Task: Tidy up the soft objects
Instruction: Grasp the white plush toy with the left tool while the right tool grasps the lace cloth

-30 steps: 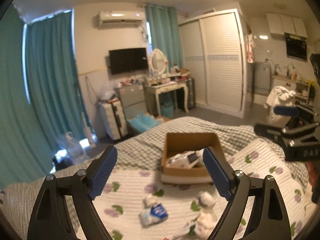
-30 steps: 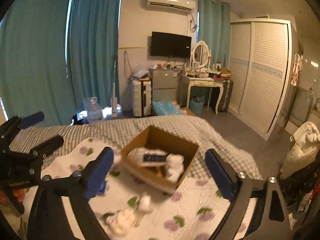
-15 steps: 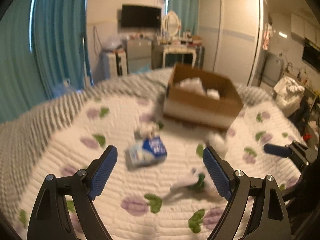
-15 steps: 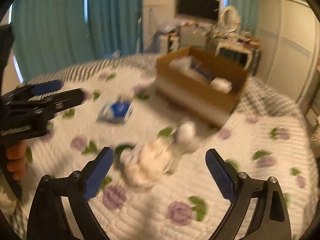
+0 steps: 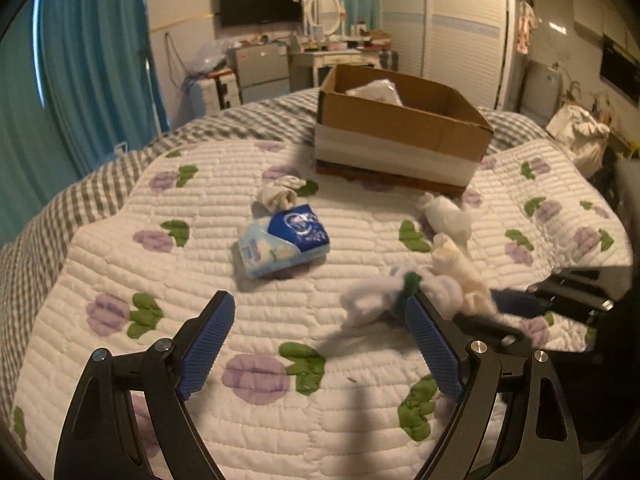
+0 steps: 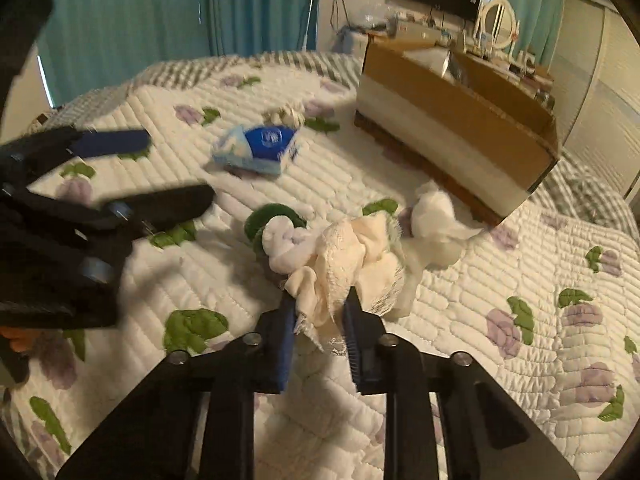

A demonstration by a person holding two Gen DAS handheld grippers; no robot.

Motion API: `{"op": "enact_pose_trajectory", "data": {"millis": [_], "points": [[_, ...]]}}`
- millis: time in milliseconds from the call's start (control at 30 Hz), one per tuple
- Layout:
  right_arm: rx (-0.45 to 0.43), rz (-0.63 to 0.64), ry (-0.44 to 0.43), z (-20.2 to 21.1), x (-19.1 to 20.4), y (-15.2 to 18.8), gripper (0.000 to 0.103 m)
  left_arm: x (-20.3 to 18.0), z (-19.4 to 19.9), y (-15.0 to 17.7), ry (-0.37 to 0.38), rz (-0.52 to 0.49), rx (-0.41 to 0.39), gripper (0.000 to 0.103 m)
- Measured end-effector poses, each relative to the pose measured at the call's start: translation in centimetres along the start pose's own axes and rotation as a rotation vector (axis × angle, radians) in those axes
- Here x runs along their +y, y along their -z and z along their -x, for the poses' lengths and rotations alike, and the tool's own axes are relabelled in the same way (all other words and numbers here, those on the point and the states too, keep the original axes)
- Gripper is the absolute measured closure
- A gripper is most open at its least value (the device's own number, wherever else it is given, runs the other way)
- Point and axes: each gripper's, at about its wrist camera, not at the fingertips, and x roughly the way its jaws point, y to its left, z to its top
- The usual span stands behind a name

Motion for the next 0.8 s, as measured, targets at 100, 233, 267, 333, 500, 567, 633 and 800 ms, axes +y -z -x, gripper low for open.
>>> {"op": "enact_pose_trajectory", "data": {"millis": [100, 233, 267, 333, 500, 567, 633, 800], "points": [[-0.062, -0.025, 0.011, 1.7, -0.2, 0.0, 0.086, -0.5, 0.1, 0.1, 0.000, -0.015, -0.001, 0.015], [-0.152, -0.092, 0.034, 3.8, -1.4, 0.0, 0.086, -1.5, 0.1, 0.4, 0.045, -0.013, 0.025, 0.015], [-0.171, -0.118, 0.037, 4.3, -2.0, -0.1, 0.086, -1.7, 0.0, 0.4, 0.054, -0.011, 0.031, 0.014], [-0.205, -0.163, 0.050, 5.2, -3.0, 0.0, 0.086, -2.4, -0.5, 0.5, 0.070, -0.009, 0.056, 0.015], [-0.203, -0.296, 0.087, 5.6, -6.6, 0.1, 0.086, -4.1, -2.4, 0.2, 0.093, -0.016, 0.106, 0.015], [-0.180, -0.349, 0.079, 5.1, -7.8, 0.4, 0.086, -4.6, -3.5, -0.1, 0.117, -0.001, 0.128, 0.014], [-0.164, -0.373, 0.077, 4.6, -8.4, 0.5, 0.086, -5.1, -4.9, -0.2, 0.133, 0.005, 0.149, 0.015], [-0.147, -0.349, 0.088, 4.0, -8.0, 0.7, 0.086, -6.0, -7.4, 0.0, 0.108, -0.007, 0.179, 0.017]]}}
